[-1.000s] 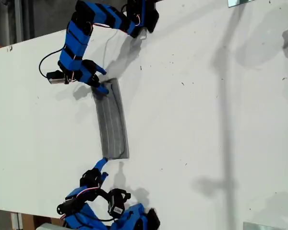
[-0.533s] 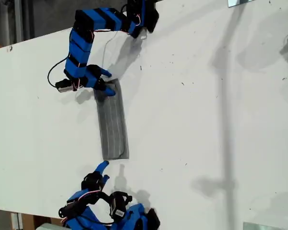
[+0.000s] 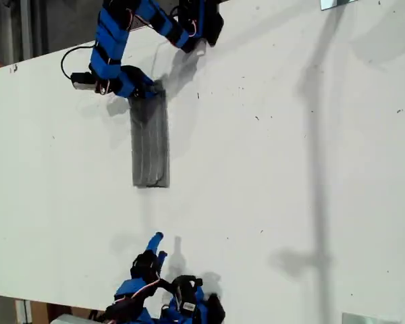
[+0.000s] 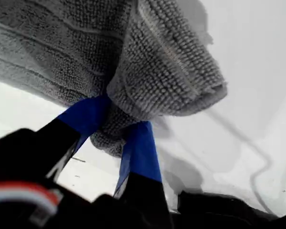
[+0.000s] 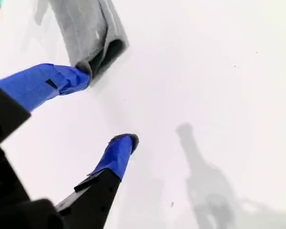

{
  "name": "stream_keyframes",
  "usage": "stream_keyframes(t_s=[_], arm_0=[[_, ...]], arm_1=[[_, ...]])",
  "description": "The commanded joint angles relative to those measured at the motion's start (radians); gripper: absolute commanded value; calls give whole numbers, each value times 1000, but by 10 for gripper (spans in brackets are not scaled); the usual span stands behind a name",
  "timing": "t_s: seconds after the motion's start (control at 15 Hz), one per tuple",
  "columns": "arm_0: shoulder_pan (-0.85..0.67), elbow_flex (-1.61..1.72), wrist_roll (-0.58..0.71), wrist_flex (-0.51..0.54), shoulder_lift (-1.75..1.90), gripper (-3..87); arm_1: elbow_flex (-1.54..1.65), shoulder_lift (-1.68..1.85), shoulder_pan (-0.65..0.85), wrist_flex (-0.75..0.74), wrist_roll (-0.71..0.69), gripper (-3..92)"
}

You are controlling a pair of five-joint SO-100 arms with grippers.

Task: Grasp corners of a square towel and fold twice.

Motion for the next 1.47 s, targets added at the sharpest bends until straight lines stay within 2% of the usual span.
stream_keyframes(t_s=[0.0, 0.07, 0.4, 0.53, 0.73, 1.13, 1.4], arm_0=[[37, 365, -135, -23, 583, 234], [60, 442, -175, 26, 730, 234], [187, 652, -324, 48, 1043, 233], [207, 699, -341, 11, 1046, 233], [201, 756, -342, -31, 1046, 233], [187, 825, -342, -44, 1046, 233], [169, 844, -331, -58, 1046, 233]], arm_1=[[98, 284, -17, 23, 54, -1], [129, 374, -34, 49, 87, -1], [129, 853, -75, 311, 184, -1], [129, 893, -126, 305, 227, -1], [-106, 591, -225, 210, 195, -1], [-971, -368, -442, 186, -69, -1], [-1114, -528, -468, 120, -133, -1]])
